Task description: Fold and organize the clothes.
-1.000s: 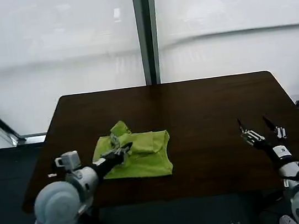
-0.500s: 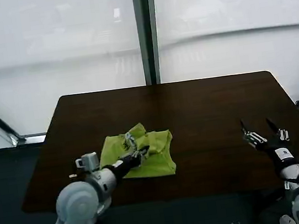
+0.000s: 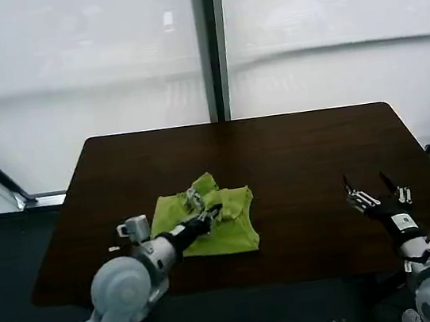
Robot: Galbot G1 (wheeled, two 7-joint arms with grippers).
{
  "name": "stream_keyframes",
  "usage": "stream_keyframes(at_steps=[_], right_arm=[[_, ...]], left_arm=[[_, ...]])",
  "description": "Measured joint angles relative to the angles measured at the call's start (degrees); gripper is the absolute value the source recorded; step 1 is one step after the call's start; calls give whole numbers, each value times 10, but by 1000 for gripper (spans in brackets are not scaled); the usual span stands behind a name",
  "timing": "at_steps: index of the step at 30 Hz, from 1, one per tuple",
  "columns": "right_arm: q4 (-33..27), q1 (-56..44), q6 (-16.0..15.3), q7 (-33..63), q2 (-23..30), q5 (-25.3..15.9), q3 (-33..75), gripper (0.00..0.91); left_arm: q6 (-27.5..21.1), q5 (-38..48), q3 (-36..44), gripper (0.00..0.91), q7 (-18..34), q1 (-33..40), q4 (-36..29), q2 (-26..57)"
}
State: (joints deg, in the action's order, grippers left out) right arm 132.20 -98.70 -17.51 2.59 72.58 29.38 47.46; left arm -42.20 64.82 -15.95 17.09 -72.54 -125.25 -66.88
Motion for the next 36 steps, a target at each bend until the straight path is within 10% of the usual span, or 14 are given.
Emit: stream_keyframes(at_steps=[17, 18, 36], right_arm=[[0, 0, 0, 1, 0, -4, 0, 878], [0, 0, 0, 0, 1, -4, 0, 878], [-28, 43, -10, -27, -58, -49, -89, 878]], left_arm=[[0, -32, 16, 0, -29, -12, 12, -20], [0, -38, 20, 878, -30, -11, 17, -24], [0, -114, 66, 878, -53, -32, 12, -88]])
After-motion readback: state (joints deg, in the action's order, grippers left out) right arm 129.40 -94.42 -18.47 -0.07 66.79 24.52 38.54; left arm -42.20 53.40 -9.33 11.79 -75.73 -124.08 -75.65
